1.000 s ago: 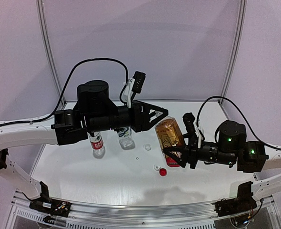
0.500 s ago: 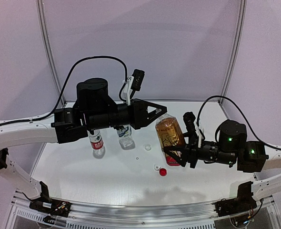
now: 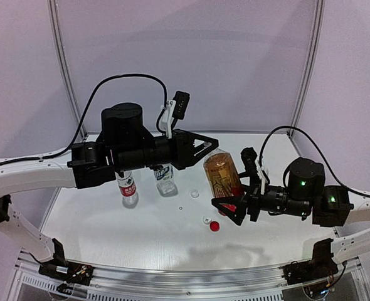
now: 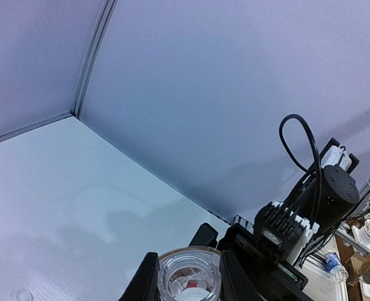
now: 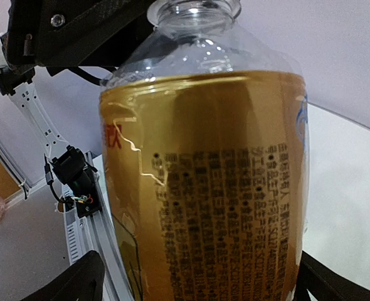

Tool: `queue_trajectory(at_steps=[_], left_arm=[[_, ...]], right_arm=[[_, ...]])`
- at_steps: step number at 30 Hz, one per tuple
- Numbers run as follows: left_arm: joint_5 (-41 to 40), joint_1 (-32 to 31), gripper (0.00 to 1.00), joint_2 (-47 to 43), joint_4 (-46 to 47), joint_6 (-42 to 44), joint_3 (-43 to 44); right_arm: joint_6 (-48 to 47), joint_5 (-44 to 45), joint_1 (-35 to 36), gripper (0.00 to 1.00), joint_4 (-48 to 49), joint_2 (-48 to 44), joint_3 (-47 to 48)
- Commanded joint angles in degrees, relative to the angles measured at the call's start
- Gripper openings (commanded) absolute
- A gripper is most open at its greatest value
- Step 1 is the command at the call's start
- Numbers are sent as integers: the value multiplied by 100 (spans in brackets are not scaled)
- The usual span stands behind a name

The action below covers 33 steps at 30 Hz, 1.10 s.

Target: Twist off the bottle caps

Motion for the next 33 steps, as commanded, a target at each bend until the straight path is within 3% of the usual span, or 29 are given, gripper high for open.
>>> queue_trajectory(at_steps=[1,9,14,22,28,33], left_arm=[[-230,34,7,-73,-174,156,48],[-586,22,6,-207,-537,390,12],[-2173,-207,6,-881,-1452,957,-207],[-4078,-435,7,-2117,-2355,1082,-848],[-4800,-388,8,-2801,-2549,756,-1692],[-5088,-308,11,-2781,-2238,541,-2233]], right_arm=[[24,-36,-10,99,5,-32,79],[62,176,-11,99,-27,-194,24],[126,515,-11,99,5,-503,-126],[129,636,-9,99,5,-504,-140],[104,674,-11,99,34,-393,-132],[85,680,-11,99,49,-307,-113]])
